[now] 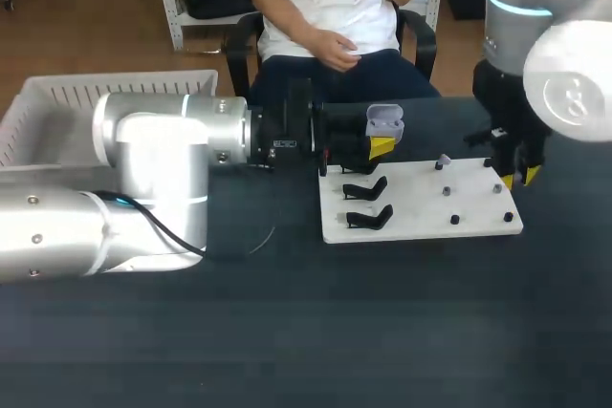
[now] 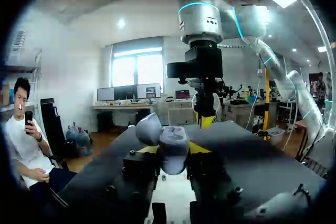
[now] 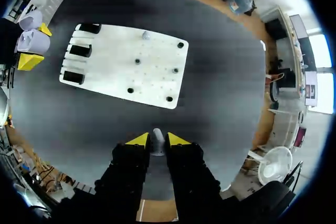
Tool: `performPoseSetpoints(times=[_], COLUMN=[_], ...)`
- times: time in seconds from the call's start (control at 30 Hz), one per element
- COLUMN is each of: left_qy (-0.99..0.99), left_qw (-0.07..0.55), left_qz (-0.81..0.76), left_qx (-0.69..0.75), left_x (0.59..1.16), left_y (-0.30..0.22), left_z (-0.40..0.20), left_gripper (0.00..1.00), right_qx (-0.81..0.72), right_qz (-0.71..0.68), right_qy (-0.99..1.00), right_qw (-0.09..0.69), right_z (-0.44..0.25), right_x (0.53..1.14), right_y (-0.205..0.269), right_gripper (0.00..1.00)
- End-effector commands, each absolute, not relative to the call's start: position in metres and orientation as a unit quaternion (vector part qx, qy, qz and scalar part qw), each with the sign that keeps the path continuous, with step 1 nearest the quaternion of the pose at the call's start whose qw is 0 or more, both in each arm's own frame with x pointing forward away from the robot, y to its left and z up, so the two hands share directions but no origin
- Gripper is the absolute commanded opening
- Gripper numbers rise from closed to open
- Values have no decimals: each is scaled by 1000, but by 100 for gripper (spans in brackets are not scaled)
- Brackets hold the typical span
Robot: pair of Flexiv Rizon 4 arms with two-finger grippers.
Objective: Pick up each earbud case from the left stands, insert the matching earbuds, close the lid, and place the case in the box.
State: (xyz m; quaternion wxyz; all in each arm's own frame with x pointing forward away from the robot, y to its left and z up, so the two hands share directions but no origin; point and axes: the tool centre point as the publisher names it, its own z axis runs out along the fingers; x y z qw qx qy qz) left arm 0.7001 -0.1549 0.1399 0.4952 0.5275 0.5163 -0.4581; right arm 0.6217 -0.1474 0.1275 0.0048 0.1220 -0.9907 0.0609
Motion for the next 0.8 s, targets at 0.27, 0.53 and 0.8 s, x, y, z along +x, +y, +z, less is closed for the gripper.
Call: performPoseSetpoints(times=[0.27,0.53,0.8], left_qy=[516,516,516], left_qw=[497,497,497], left_qz=[-458,-458,-458], left_qx=[527,527,527], left_x=[700,700,700], left_y=[-155,-155,-155], left_z=[139,139,139], left_gripper=[0,0,0], right_qx=[-122,-196,-204], right_qz=[40,36,42], right_qy=[-991,-980,-978], right_qw=[26,9,7], right_z=[123,131,133], right_x=[621,628,629], right_y=[-143,-127,-125], right_gripper=[0,0,0])
